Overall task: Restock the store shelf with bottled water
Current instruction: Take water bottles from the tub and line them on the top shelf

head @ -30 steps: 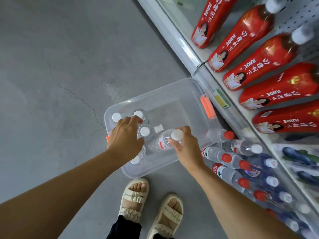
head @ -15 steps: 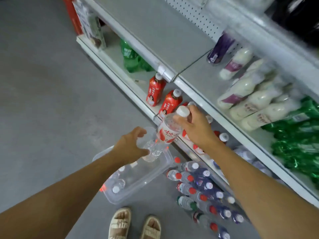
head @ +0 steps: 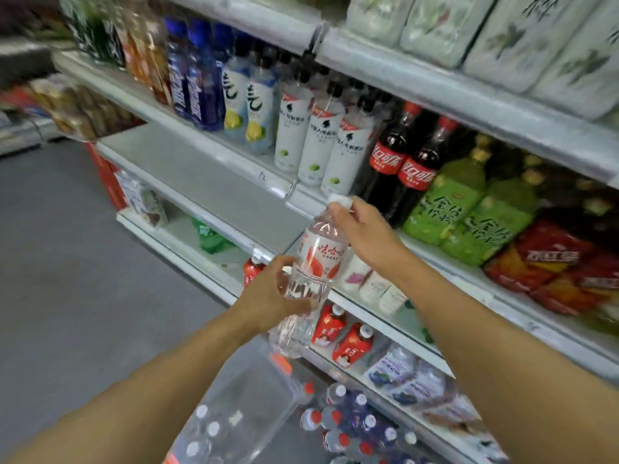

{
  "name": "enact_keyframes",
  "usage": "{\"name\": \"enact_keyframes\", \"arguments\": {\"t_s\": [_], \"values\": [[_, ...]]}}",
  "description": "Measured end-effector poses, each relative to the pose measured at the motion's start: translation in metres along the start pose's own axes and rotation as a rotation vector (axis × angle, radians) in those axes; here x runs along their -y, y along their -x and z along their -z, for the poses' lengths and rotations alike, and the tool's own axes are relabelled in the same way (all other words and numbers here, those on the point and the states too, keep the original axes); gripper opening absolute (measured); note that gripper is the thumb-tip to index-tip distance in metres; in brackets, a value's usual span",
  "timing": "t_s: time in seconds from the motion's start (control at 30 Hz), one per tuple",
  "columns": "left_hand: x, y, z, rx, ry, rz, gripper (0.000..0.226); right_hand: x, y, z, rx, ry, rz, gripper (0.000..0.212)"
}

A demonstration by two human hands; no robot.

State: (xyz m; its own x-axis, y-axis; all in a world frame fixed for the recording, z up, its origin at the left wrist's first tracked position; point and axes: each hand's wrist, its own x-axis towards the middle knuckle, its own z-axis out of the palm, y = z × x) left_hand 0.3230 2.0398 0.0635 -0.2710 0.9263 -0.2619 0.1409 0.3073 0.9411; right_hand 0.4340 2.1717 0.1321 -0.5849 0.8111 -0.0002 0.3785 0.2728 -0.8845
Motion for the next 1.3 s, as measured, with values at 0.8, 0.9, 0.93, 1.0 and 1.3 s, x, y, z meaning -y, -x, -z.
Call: {"name": "enact_keyframes", "arguments": {"t_s": [0.8,0.9,0.93,1.0,1.3], "values": [[-0.336,0.047,-0.087,0.204,-0.001,-0.5,0.049,0.18,0.147,0.282,-0.683,0.465,0.131,0.048],[-0.375,0.053,-0.112,0.228,-0.006,-0.561,0.053,0.184,0.165,0.321,-0.771,0.556,0.124,0.052],[-0.388,0.055,-0.121,0.238,-0.011,-0.58,0.053,0.185,0.17,0.334,-0.792,0.572,0.114,0.053],[-0.412,0.061,-0.138,0.249,-0.017,-0.619,0.05,0.186,0.179,0.361,-0.828,0.602,0.089,0.053],[-0.515,0.064,-0.213,0.229,0.117,-0.683,0.048,0.181,0.184,0.457,-0.864,0.775,0.027,0.059]]}}
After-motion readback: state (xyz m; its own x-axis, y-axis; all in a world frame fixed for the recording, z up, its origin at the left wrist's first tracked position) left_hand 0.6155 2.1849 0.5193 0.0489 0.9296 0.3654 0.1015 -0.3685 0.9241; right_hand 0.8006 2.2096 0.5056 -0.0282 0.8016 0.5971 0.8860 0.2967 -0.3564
